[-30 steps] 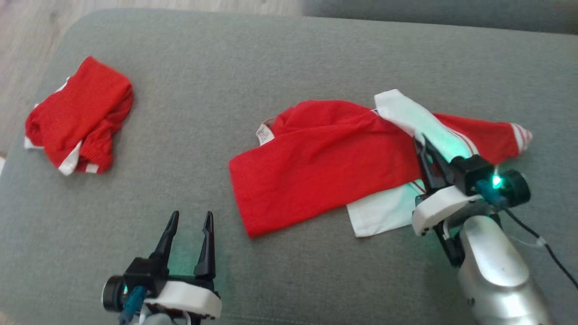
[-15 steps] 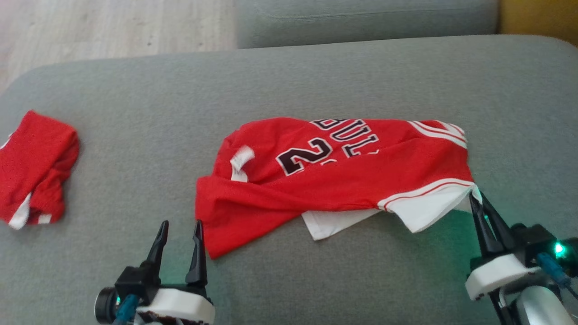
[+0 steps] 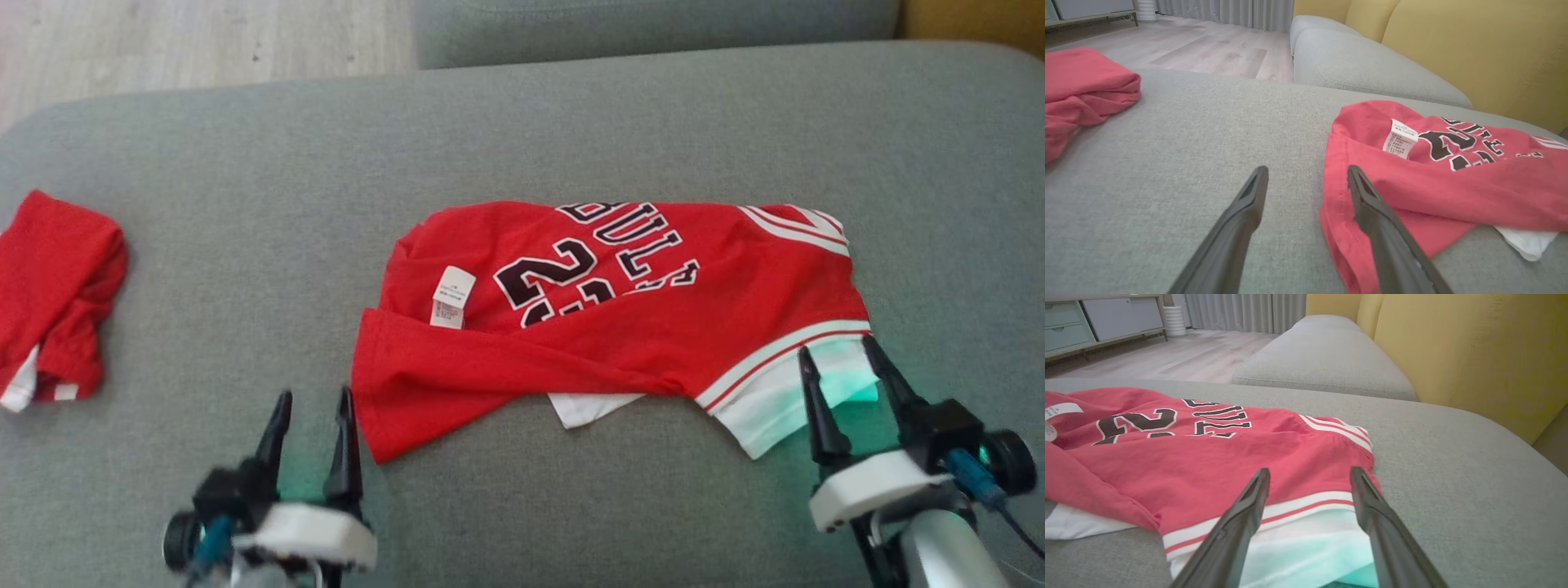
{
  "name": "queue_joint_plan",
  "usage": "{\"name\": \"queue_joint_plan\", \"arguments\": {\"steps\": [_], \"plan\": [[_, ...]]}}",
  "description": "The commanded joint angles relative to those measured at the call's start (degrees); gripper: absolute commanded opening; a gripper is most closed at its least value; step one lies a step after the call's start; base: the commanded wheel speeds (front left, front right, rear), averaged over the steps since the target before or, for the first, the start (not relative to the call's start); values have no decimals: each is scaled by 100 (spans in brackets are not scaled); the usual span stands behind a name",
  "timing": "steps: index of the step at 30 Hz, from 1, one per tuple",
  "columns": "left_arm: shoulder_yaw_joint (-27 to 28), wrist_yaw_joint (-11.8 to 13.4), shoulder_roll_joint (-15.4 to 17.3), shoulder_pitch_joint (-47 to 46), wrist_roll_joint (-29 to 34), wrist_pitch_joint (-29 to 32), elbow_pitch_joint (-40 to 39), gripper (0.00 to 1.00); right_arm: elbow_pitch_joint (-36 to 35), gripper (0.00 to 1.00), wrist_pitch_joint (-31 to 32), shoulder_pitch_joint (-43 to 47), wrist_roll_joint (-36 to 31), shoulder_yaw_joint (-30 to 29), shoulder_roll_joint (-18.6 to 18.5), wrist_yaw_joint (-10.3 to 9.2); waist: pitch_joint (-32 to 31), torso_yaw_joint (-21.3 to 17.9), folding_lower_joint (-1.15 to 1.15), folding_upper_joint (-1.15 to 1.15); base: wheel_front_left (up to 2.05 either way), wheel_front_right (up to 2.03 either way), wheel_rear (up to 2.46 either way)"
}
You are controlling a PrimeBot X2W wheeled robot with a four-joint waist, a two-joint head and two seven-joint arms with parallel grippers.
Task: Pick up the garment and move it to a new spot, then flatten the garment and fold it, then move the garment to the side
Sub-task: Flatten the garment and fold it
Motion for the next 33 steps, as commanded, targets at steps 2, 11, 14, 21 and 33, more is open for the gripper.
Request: {"name": "queue_joint_plan", "arguments": {"steps": [2,11,14,21,33], "plan": [[254,-80,9,-603,-71,-29,-30,100,-187,100,-37,-289,45,197,10,37,111,-72,0,0,0,0,0],[11,-376,10,-1912,-414,-29,1557,100,-109,100,-37,-482,83,436,84,37,370,-243,0,0,0,0,0],[-290,-394,32,-2195,-584,-14,2131,100,-87,100,-37,-502,88,450,91,37,407,-279,0,0,0,0,0],[-1032,-397,176,-2495,-1192,66,2584,100,-69,100,-37,-513,90,451,90,37,449,-277,0,0,0,0,0],[-1466,-398,393,-2412,-1324,-27,2286,51,114,100,-37,-492,169,524,93,37,361,-122,0,0,0,0,0]]}}
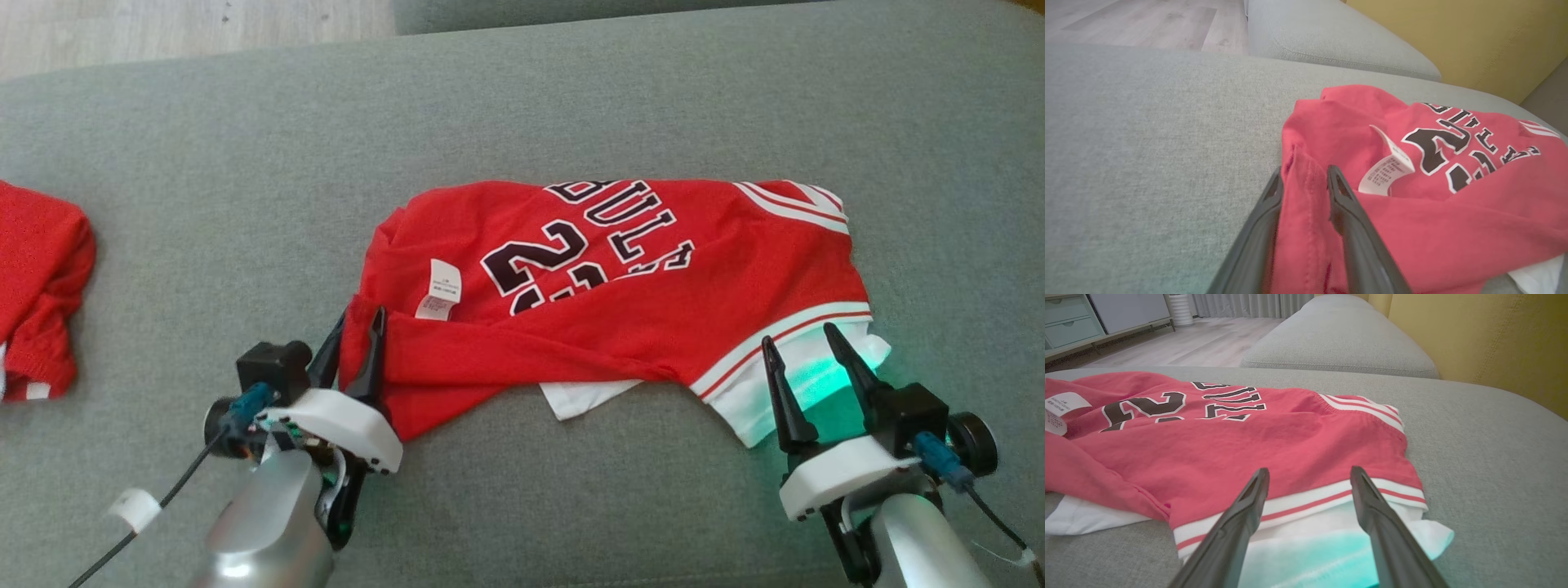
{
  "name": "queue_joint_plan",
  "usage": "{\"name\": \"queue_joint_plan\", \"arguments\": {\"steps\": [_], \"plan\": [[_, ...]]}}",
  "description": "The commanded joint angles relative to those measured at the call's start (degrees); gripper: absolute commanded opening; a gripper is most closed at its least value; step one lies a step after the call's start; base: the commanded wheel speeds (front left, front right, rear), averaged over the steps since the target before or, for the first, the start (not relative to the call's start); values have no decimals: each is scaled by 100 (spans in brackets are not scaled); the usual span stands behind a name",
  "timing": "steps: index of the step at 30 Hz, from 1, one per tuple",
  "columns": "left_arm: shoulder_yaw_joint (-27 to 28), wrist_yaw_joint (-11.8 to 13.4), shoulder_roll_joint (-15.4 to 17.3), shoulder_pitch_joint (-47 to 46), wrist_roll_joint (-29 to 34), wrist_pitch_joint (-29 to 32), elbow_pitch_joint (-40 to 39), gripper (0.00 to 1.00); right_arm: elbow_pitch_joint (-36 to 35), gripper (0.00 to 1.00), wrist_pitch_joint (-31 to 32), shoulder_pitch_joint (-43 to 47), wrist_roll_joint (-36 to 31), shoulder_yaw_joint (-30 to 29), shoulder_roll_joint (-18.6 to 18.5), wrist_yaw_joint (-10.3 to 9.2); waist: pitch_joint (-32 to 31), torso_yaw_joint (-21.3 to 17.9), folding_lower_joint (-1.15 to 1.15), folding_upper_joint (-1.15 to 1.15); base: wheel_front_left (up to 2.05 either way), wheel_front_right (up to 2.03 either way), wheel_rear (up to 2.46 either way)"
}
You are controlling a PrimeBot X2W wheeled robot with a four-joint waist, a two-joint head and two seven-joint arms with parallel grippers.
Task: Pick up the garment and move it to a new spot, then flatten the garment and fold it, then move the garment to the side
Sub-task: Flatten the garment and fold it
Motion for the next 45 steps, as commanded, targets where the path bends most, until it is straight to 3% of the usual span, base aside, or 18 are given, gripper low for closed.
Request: {"name": "queue_joint_plan", "arguments": {"steps": [1,3,4,5,10,17,22,26,28,29,30,31,34,36,41,45], "plan": [[131,11,166,-55,64,-70,-256,47,-123,100,-37,-177,32,151,-20,37,-19,22,0,0,0,0,0],[159,10,179,16,170,-71,-430,29,-99,100,-37,-174,39,151,-21,37,-37,45,0,0,0,0,0],[178,10,176,58,206,-71,-497,10,-82,100,-37,-173,50,154,-20,37,-46,52,0,0,0,0,0],[188,10,171,100,239,-71,-541,0,-64,100,-37,-171,58,159,-22,37,-60,57,0,0,0,0,0],[226,10,223,175,421,-71,-923,0,13,100,-37,-194,115,150,-16,37,-86,55,0,0,0,0,0],[678,10,450,-458,1261,-72,-2681,0,52,100,-37,-200,155,12,37,37,-162,51,0,0,0,0,0],[-5,10,883,-528,1388,-72,-3726,0,82,100,-37,-202,197,6,113,37,-285,-2,0,0,0,0,0],[-380,10,1318,251,1308,-72,-4162,0,79,100,-37,-135,234,-41,170,37,-344,-19,0,0,0,0,0],[-445,10,1415,546,1302,-72,-4119,5,79,100,-37,-107,238,-55,179,37,-358,-12,0,0,0,0,0],[-510,10,1500,832,1312,-72,-4016,35,79,100,-37,-78,239,-68,186,37,-378,-6,0,0,0,0,0],[-529,10,1518,1097,1266,-72,-3958,56,78,100,-37,-48,241,-90,191,37,-391,10,0,0,0,0,0],[-587,10,1550,1346,1235,-72,-3860,100,74,100,-37,-21,244,-119,193,37,-410,33,0,0,0,0,0],[-463,10,1512,1941,1115,-72,-3592,100,66,100,-37,20,238,-188,193,37,-486,87,0,0,0,0,0],[-68,10,1347,2228,1039,-72,-3464,100,27,100,-37,13,228,-210,199,37,-550,120,0,0,0,0,0],[1280,99,648,2585,1203,-72,-3531,100,-136,100,-37,-17,269,-250,247,37,-723,172,0,0,0,0,0],[1980,113,117,2493,1436,-72,-3454,100,-246,100,-37,-109,330,-199,303,37,-838,134,0,0,0,0,0]]}}
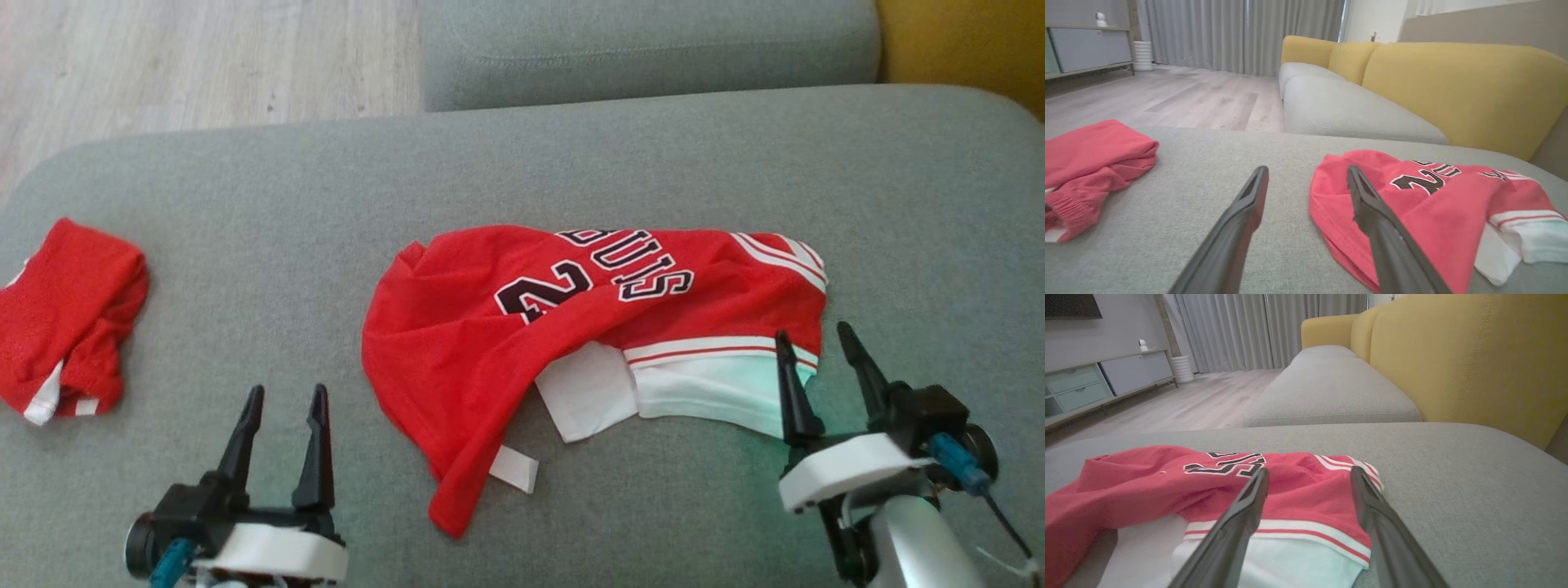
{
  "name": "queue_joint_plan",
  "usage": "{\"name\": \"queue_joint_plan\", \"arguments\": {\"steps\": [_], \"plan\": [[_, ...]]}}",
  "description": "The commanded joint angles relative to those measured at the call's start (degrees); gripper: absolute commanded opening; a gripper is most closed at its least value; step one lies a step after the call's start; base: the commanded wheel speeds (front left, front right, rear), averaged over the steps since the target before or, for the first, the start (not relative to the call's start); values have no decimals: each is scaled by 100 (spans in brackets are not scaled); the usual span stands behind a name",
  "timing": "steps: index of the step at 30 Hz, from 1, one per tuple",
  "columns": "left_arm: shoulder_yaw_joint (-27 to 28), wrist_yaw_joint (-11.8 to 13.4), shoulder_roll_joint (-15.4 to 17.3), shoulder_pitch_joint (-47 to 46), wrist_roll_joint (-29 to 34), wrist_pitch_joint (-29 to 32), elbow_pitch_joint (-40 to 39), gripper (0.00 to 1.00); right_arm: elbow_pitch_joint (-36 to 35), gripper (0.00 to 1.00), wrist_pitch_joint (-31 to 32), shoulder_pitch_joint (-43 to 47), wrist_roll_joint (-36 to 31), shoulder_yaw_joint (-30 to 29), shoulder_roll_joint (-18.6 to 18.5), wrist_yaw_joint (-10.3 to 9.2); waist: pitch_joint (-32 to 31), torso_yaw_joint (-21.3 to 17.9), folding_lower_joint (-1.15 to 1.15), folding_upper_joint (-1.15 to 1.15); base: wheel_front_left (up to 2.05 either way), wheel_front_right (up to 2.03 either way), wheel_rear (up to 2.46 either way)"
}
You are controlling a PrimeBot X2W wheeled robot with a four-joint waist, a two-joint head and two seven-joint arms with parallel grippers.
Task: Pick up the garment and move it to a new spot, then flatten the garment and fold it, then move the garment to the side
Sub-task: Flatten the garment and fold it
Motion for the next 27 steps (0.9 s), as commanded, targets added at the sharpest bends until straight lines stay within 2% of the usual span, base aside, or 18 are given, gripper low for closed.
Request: {"name": "queue_joint_plan", "arguments": {"steps": [1,6,13,20,24,27], "plan": [[380,48,-93,-269,87,-29,-67,100,-216,100,-37,-188,39,193,51,37,-61,-44,1,0,0,0,0],[569,20,-320,-486,-14,-29,616,100,-214,100,-37,-265,211,415,71,37,-84,-155,1,0,0,0,0],[-158,-44,-353,-1101,-607,-29,1987,100,-113,100,-37,-222,228,569,74,37,112,-323,1,0,0,0,0],[-1059,-49,-354,-1725,-1410,-29,2801,100,-152,100,-37,-322,185,587,75,37,355,-536,1,0,0,0,0],[-1246,-44,-355,-1958,-1569,-29,3434,100,-156,100,-37,-357,181,606,75,37,400,-635,1,0,0,0,0],[-1299,98,-355,-2074,-1430,-29,3735,100,-160,100,-37,-360,169,596,75,37,406,-662,1,0,0,0,0]]}}
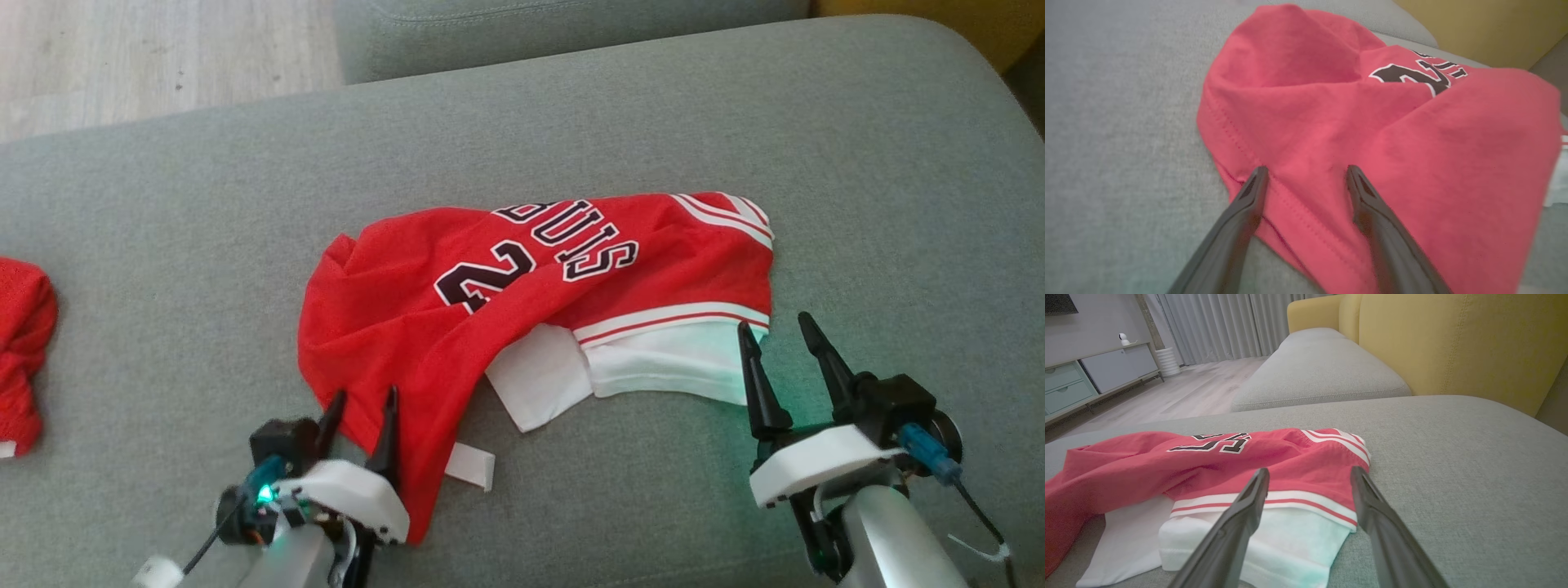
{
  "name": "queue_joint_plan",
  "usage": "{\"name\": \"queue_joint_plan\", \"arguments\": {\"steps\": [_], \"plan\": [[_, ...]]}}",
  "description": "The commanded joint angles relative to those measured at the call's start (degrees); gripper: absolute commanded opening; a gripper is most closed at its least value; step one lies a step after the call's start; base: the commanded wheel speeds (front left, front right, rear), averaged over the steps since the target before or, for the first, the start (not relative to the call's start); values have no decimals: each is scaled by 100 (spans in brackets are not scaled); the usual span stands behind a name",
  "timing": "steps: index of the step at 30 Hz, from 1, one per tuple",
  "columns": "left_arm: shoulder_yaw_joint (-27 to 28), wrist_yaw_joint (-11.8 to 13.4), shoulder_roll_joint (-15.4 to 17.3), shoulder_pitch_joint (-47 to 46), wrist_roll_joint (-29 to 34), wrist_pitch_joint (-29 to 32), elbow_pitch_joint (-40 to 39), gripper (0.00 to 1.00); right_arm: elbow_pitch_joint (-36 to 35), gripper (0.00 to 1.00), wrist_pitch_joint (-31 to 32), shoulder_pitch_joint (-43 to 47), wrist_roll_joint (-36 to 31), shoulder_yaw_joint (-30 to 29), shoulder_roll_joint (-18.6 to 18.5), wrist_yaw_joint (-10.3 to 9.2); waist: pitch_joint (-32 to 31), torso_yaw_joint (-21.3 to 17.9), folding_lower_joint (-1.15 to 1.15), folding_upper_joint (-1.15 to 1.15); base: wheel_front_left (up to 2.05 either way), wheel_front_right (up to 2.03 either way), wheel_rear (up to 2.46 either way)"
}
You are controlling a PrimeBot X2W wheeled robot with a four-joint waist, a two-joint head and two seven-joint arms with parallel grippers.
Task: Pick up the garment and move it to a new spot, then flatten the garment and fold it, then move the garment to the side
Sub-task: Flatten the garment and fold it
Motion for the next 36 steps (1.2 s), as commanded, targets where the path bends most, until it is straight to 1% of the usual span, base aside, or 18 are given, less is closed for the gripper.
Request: {"name": "queue_joint_plan", "arguments": {"steps": [1,3,6,7,8,10,12,17,21,25,27,30,31,32,33,36], "plan": [[168,159,52,-142,69,38,63,100,-182,100,-37,-201,-42,120,-2,37,6,-11,0,0,0,0,0],[127,394,70,-188,293,38,156,100,-195,100,-37,-196,-50,107,-2,37,12,-16,0,0,0,0,0],[-16,518,63,-189,418,38,578,99,-199,100,-37,-166,-63,83,-2,37,2,0,0,0,0,0,0],[-77,525,61,-219,451,39,706,40,-196,100,-37,-158,-65,83,-2,37,0,9,0,0,0,0,0],[-127,525,59,-250,470,42,821,0,-194,100,-37,-151,-65,86,-2,37,-2,19,0,0,0,0,0],[-173,517,56,-329,465,45,954,0,-186,100,-37,-150,-57,98,-2,37,-7,43,0,0,0,0,0],[-172,587,55,-442,512,42,869,0,-186,100,-37,-154,-47,103,-2,37,-7,70,0,0,0,0,0],[50,803,293,-608,808,39,-186,0,-210,100,-37,-148,-18,59,-2,37,-4,155,0,0,0,0,0],[235,863,483,-624,1046,39,-871,0,-207,100,-37,-104,28,32,-2,37,-19,202,0,0,0,0,0],[368,860,711,-801,1208,39,-952,0,-189,100,-37,-126,64,75,-2,37,14,186,0,0,0,0,0],[504,924,882,-1052,1314,38,-881,0,-178,100,-37,-206,74,141,-2,37,91,117,0,0,0,0,0],[672,1009,1020,-1287,1385,38,-781,0,-162,100,-37,-288,49,202,-2,37,165,34,0,0,0,0,0],[745,1043,1056,-1333,1398,38,-755,7,-151,100,-37,-315,46,226,-2,37,180,3,0,0,0,0,0],[814,1082,1094,-1368,1425,38,-768,72,-141,100,-37,-341,45,255,-2,37,194,-29,0,0,0,0,0],[874,1126,1122,-1390,1471,38,-817,100,-134,100,-37,-365,44,272,-2,37,206,-46,0,0,0,0,0],[1055,1204,1098,-1270,1527,38,-915,100,-168,100,-37,-415,77,310,-2,37,183,-80,0,0,0,0,0]]}}
